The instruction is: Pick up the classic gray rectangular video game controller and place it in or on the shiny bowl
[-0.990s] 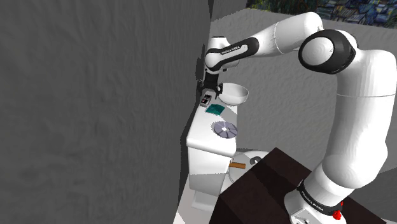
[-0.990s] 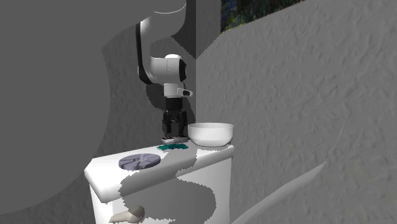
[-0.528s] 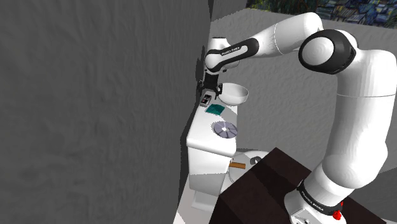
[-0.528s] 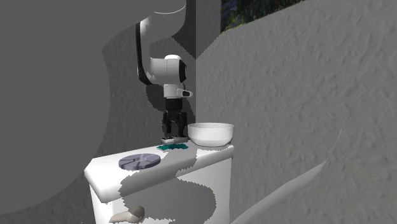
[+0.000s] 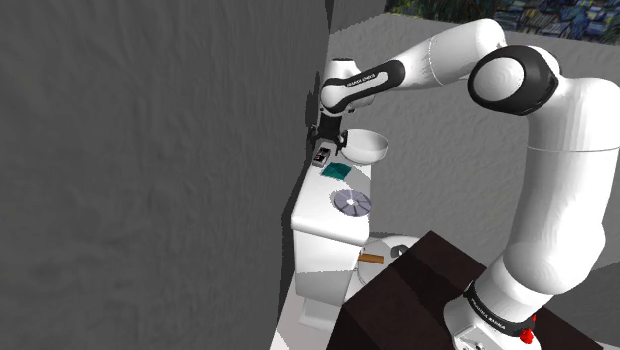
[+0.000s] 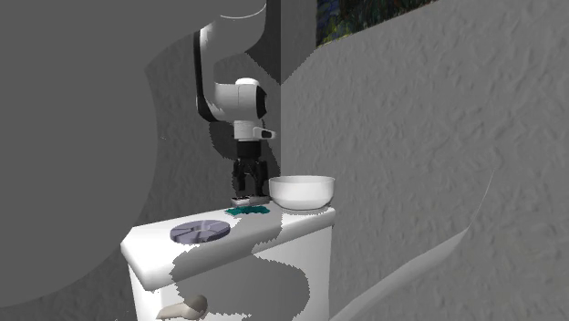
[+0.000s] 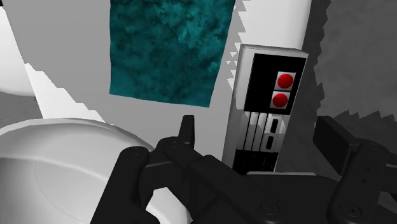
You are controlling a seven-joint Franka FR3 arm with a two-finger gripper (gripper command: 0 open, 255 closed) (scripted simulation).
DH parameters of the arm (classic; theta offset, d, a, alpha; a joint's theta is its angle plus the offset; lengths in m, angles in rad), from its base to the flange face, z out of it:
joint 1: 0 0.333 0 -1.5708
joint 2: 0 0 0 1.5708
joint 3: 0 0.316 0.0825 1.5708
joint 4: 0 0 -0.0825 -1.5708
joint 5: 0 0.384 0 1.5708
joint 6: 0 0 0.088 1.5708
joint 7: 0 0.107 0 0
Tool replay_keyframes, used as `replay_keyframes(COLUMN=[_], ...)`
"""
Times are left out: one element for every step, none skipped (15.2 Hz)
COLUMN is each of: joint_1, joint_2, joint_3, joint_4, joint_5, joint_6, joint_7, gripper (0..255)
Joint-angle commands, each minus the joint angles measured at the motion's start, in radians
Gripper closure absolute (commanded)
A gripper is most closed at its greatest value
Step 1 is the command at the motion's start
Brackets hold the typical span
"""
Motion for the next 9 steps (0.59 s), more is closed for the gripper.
replay_keyframes(joint_1=[0.004, 0.009, 0.013, 0.012, 0.006, 0.004, 0.004, 0.005, 0.005], joint_2=[0.036, 0.045, 0.030, 0.032, 0.047, -0.003, -0.003, 0.019, 0.042], joint_3=[0.006, 0.008, 0.009, 0.009, 0.006, 0.003, 0.003, -0.008, -0.018], joint_4=[-0.013, -0.004, -0.029, -0.023, 0.015, 0.007, 0.007, 0.069, 0.131], joint_5=[0.004, 0.002, 0.002, 0.002, 0.004, 0.002, 0.002, -0.002, -0.004], joint_6=[0.036, 0.036, 0.046, 0.042, 0.019, 0.016, 0.016, -0.042, -0.098], joint_7=[-0.005, 0.002, 0.009, 0.006, -0.004, 0.001, 0.001, 0.028, 0.054], gripper=[255, 255, 255, 255, 255, 0, 0, 0, 0])
